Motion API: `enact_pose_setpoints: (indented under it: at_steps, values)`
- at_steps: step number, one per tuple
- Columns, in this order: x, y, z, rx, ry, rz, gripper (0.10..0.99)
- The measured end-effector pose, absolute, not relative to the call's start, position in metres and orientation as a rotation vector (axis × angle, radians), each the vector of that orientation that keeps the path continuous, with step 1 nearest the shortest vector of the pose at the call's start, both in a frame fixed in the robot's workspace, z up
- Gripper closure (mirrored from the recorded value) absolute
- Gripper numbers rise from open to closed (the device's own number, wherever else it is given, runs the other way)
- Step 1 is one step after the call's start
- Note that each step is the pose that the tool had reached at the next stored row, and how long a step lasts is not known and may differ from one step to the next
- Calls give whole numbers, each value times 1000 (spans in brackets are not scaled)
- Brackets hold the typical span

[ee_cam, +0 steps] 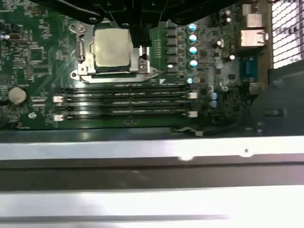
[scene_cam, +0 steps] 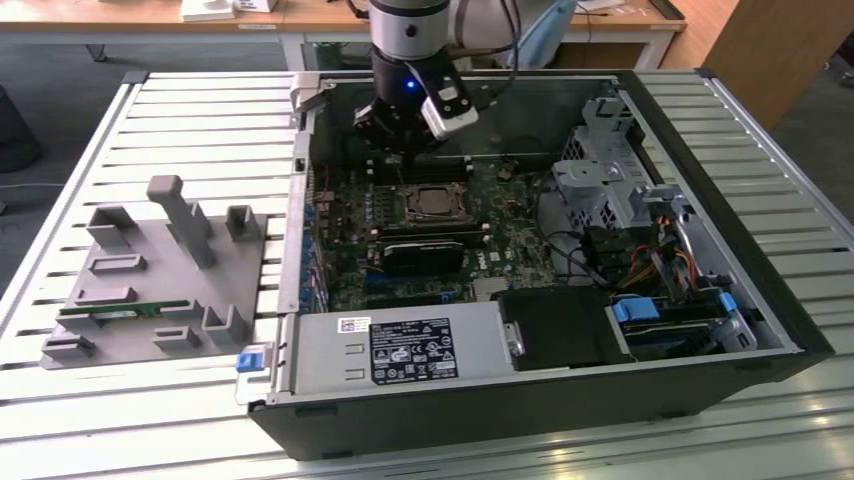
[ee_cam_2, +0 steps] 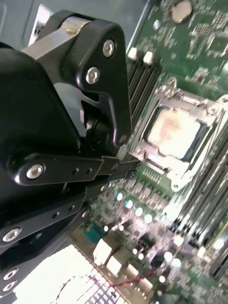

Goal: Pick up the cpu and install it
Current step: 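Install the first cpu locking lever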

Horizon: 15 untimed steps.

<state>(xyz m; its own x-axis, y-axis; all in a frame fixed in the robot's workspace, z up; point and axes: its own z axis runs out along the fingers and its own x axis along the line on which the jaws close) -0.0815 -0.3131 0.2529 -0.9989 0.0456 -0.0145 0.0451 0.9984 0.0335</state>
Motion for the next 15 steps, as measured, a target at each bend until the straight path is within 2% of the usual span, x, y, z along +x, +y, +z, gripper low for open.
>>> enact_pose_setpoints:
  at_steps: [15]
  values:
    - [-108, -305, 253, 63, 3125, 52, 980]
